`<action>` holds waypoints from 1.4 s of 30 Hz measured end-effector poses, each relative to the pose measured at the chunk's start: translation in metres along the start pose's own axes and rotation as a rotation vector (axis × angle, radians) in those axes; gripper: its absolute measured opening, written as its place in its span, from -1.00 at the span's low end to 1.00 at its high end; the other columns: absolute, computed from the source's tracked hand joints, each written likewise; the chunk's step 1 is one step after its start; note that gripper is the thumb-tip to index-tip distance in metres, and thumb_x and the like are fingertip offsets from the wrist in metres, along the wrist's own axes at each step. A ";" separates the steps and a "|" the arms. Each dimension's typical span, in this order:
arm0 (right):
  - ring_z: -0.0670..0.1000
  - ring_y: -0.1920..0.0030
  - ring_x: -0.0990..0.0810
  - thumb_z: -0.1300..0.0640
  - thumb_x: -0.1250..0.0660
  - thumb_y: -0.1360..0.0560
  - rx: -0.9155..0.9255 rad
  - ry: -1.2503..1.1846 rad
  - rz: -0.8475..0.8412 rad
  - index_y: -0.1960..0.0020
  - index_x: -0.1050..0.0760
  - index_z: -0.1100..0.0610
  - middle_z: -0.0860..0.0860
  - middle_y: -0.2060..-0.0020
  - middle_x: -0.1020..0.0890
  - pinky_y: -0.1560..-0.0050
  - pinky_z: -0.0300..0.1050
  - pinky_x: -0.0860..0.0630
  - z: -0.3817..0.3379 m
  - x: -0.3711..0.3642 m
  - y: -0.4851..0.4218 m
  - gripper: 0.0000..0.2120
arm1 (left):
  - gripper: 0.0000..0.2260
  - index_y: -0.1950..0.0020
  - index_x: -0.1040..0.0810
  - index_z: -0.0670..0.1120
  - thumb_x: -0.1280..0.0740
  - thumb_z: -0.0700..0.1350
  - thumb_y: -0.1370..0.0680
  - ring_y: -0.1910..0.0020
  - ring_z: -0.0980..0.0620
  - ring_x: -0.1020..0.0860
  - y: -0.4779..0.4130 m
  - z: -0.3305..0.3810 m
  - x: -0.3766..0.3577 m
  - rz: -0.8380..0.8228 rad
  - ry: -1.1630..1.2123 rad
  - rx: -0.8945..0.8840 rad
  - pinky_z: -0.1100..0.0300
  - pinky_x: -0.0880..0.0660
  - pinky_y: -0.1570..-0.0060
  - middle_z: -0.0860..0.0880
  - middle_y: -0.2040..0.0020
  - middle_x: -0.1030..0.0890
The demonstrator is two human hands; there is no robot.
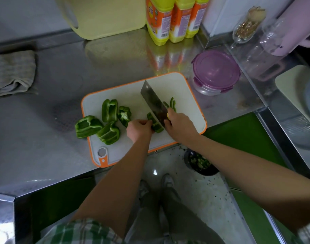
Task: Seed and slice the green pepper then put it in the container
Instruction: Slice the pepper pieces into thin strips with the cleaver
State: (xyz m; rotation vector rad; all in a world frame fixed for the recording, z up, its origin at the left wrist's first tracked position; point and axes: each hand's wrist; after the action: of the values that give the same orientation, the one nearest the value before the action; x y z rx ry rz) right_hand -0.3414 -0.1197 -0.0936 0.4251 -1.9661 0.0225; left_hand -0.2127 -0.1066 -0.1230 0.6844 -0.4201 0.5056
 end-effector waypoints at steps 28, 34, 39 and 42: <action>0.19 0.12 -0.61 0.15 -0.14 -0.62 -0.020 0.094 0.014 -0.23 -0.32 0.20 0.14 0.11 -0.60 0.26 -0.09 -0.34 -0.008 -0.015 -0.008 -0.78 | -0.84 0.00 -0.67 -0.14 -0.37 -0.08 -0.54 0.09 -0.04 -0.63 0.002 -0.006 0.001 -0.013 -0.099 -0.163 0.16 -0.50 0.12 -0.07 0.11 -0.69; 0.23 0.21 -0.58 0.11 -0.18 -0.60 -0.008 0.005 0.033 -0.27 -0.32 0.25 0.22 0.19 -0.57 0.30 -0.06 -0.38 0.013 0.004 -0.013 -0.69 | -0.83 -0.01 -0.69 -0.15 -0.43 -0.08 -0.51 0.09 -0.06 -0.65 0.000 -0.003 -0.003 0.011 -0.005 -0.070 0.11 -0.56 0.02 -0.11 0.10 -0.70; 0.15 0.29 -0.50 0.11 -0.17 -0.60 0.020 -0.002 -0.012 -0.13 -0.34 0.23 0.10 0.28 -0.47 0.31 -0.07 -0.35 0.004 0.004 -0.004 -0.80 | -0.82 0.00 -0.71 -0.14 -0.45 -0.06 -0.49 0.10 -0.07 -0.66 -0.004 0.001 -0.005 0.014 -0.003 -0.002 0.04 -0.60 -0.01 -0.11 0.10 -0.71; 0.10 0.28 -0.47 0.12 -0.16 -0.61 0.025 0.001 -0.042 -0.07 -0.34 0.21 0.06 0.28 -0.43 0.29 -0.11 -0.31 0.001 0.000 0.002 -0.86 | -0.82 -0.02 -0.70 -0.13 -0.44 -0.06 -0.50 0.09 -0.07 -0.65 -0.004 0.002 -0.005 0.023 -0.026 -0.006 0.08 -0.59 0.01 -0.11 0.09 -0.70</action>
State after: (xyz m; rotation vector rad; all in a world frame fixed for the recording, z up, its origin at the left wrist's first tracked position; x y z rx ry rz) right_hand -0.3424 -0.1183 -0.0936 0.4822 -1.9573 0.0205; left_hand -0.2148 -0.1119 -0.1257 0.6818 -0.4541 0.5175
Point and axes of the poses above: each hand's wrist, its own y-axis away from the middle knuckle, its own x-axis out of the back of the hand, z = x × y
